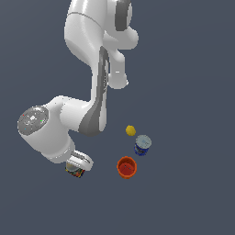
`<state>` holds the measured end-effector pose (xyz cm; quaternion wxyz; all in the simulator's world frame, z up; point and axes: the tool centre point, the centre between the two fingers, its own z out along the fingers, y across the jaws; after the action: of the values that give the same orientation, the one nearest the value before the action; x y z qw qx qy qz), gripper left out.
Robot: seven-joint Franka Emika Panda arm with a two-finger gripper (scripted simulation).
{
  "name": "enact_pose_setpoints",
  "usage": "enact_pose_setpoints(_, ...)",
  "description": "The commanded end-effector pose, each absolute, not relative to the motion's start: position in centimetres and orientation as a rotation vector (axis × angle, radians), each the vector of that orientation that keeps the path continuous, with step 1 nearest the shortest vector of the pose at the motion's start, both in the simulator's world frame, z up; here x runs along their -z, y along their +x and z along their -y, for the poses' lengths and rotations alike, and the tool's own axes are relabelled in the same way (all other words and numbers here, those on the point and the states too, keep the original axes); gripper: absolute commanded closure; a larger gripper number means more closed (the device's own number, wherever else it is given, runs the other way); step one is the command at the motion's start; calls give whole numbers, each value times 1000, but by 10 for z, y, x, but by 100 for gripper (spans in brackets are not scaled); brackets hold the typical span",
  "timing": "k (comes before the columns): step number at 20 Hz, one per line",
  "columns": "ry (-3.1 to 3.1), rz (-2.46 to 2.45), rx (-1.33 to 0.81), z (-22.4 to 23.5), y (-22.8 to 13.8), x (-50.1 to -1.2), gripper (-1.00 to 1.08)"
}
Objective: Pick up a designated object from a clutter of objects.
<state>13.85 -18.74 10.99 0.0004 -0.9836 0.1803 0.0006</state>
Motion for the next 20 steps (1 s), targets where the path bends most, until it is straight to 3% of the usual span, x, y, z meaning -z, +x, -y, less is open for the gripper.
enact_pose_setpoints(1,-3089,-570,0,189,139,-108,-92)
enact_pose_setpoints(20,-3089,-571,0,189,139,-58,-92)
